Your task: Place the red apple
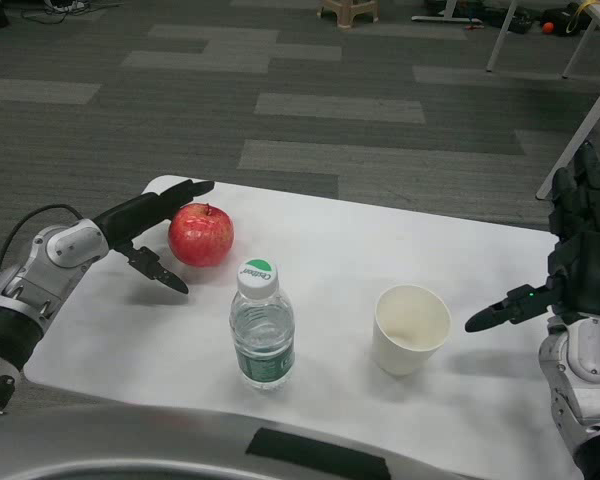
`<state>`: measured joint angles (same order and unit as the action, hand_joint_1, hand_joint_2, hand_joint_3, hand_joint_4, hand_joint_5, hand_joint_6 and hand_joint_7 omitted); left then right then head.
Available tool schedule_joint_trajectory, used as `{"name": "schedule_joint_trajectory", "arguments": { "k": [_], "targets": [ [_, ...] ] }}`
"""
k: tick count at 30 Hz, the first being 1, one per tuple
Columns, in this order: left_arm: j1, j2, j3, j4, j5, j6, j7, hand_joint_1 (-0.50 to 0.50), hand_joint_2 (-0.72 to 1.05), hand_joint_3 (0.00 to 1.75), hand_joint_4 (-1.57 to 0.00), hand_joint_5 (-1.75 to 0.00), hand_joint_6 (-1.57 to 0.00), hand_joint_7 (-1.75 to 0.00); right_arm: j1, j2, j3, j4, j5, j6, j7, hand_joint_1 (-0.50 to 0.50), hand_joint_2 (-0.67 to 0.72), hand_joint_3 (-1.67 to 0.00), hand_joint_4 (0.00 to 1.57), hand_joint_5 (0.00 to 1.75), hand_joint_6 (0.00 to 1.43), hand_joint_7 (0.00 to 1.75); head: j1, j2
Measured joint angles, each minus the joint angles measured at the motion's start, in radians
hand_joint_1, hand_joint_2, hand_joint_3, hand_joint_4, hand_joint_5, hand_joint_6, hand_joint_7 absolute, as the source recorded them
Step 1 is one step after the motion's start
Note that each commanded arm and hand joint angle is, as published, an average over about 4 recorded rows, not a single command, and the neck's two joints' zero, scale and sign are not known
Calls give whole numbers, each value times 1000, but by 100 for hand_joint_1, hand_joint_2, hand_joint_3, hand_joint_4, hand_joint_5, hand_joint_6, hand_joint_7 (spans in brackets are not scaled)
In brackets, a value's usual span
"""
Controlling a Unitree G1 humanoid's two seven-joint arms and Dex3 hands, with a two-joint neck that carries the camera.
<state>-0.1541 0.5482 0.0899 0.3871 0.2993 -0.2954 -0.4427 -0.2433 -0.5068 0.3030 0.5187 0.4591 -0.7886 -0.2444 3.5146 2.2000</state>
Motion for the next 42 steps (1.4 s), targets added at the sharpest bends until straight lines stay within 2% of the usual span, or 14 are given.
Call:
{"name": "schedule_joint_trajectory", "arguments": {
  "k": [4, 7, 13, 18, 22, 26, 30, 32, 37, 42],
  "targets": [
    [-11, 0, -16, 5, 12, -11, -5, -50, 60, 0, 0, -115, 0, -14, 0, 0, 0, 0, 0, 0, 0, -42, 72, 0, 0, 0, 0, 0, 0, -1],
    [-13, 0, -19, 6, 18, -17, -6, -50, 60, 0, 0, -123, 0, -14, 0, 0, 0, 0, 0, 0, 0, -42, 72, 0, 0, 0, 0, 0, 1, -3],
    [-13, 0, -17, 7, 17, -18, -8, -50, 60, 0, 0, -123, 0, -14, 0, 0, 0, 0, 0, 0, 0, -42, 72, 0, 0, 0, 0, 0, 1, -3],
    [-13, 0, -9, 8, 6, -18, -14, -50, 52, 0, 0, -123, 0, -14, 0, 0, 0, 0, 0, 0, 0, -42, 72, 0, 0, 0, 0, 0, 2, -1],
    [-10, 0, -8, 15, -67, -16, -20, -50, 41, 0, 0, -123, 0, -14, 0, 0, 0, 0, 0, 0, 0, -42, 72, 0, 0, 0, 0, 0, 5, 1],
    [-7, 0, -8, 22, -124, -16, -20, -50, 12, 0, 0, -123, 0, -14, 0, 0, 0, 0, 0, 0, 0, -42, 72, 0, 0, 0, 0, 0, 7, 3],
    [-6, 0, -8, 24, -160, -15, -20, -50, -28, 0, 0, -123, 0, -14, 0, 0, 0, 0, 0, 0, 0, -42, 72, 0, 0, 0, 0, 0, 8, 5],
    [-6, 0, -8, 24, -166, -15, -20, -50, -37, 0, 0, -123, 0, -14, 0, 0, 0, 0, 0, 0, 0, -42, 72, 0, 0, 0, 0, 0, 9, 6],
    [-6, 0, -7, 23, -177, -13, -20, -50, -37, 0, 0, -133, 0, -14, 0, 0, 0, 0, 0, 0, 0, -42, 72, 0, 0, 0, 0, 0, 9, 9],
    [-6, -3, 6, 14, -198, -11, -18, -50, -37, 0, 0, -133, 0, -14, 0, 0, 0, 0, 0, 0, 0, -42, 72, 0, 0, 0, 0, 0, 9, 15]
  ]
}}
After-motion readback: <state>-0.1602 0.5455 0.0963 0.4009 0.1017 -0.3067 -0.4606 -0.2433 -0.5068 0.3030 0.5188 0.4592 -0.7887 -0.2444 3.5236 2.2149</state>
